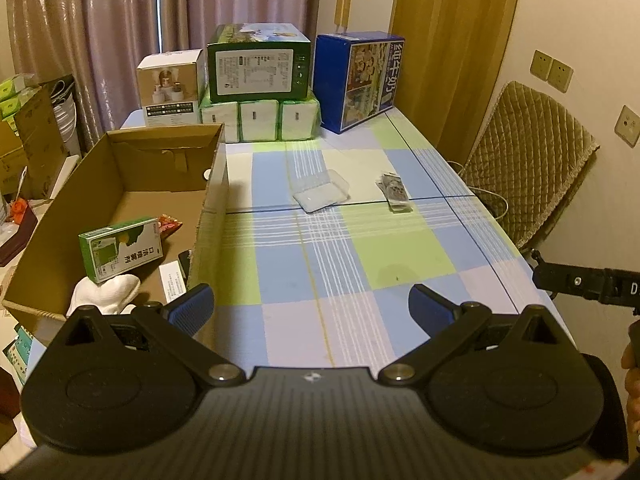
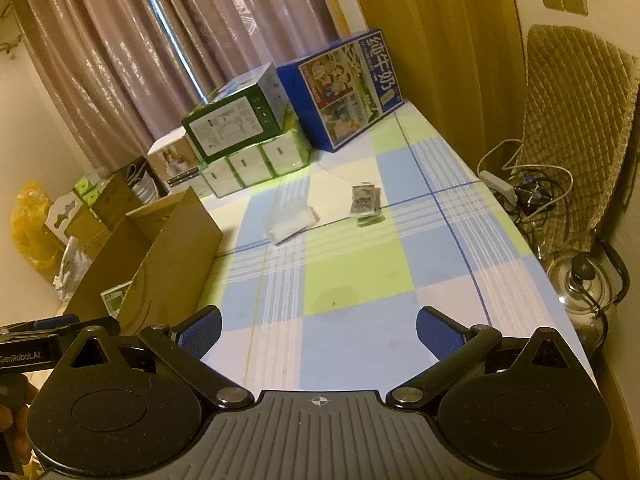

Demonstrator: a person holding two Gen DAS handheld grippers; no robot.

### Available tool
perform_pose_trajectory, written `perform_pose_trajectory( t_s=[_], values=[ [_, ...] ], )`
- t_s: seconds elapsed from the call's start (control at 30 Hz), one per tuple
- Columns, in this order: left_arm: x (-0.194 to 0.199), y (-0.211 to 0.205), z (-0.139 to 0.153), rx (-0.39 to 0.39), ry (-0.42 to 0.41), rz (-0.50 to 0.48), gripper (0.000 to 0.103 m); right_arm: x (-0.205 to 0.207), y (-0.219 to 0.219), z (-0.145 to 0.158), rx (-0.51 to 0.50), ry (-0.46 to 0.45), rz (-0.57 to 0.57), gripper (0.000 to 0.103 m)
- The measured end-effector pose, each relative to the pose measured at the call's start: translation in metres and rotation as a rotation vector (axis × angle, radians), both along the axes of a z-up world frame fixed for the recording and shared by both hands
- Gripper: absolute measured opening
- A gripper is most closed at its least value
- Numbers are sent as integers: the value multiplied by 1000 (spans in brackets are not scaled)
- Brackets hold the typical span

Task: Organize objects
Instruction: 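Move both open tools back toward the clear container and snack bag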

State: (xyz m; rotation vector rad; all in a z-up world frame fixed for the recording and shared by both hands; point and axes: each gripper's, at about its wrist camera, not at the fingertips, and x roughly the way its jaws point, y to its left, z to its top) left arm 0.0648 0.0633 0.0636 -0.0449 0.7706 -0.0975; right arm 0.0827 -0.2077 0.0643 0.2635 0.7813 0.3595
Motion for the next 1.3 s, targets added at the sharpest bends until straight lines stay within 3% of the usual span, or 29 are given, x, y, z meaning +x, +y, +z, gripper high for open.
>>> perform_pose_trajectory(
  t_s=[0.57,0.8,1.13,1.3],
  values=[
    [50,-23,-19,26,8,-82,102,32,-15,-15,-55,-8,-40,101],
    [98,-35,-32,75,-28,-131,101,69,-16,-24,-94,-34,-40,101],
    [183,-44,-67,156,12,-170,94,143,-6,-49,-125,-42,5,100],
    [222,-56,-82,197,27,-213,91,185,2,-68,-127,-19,31,85]
  ],
)
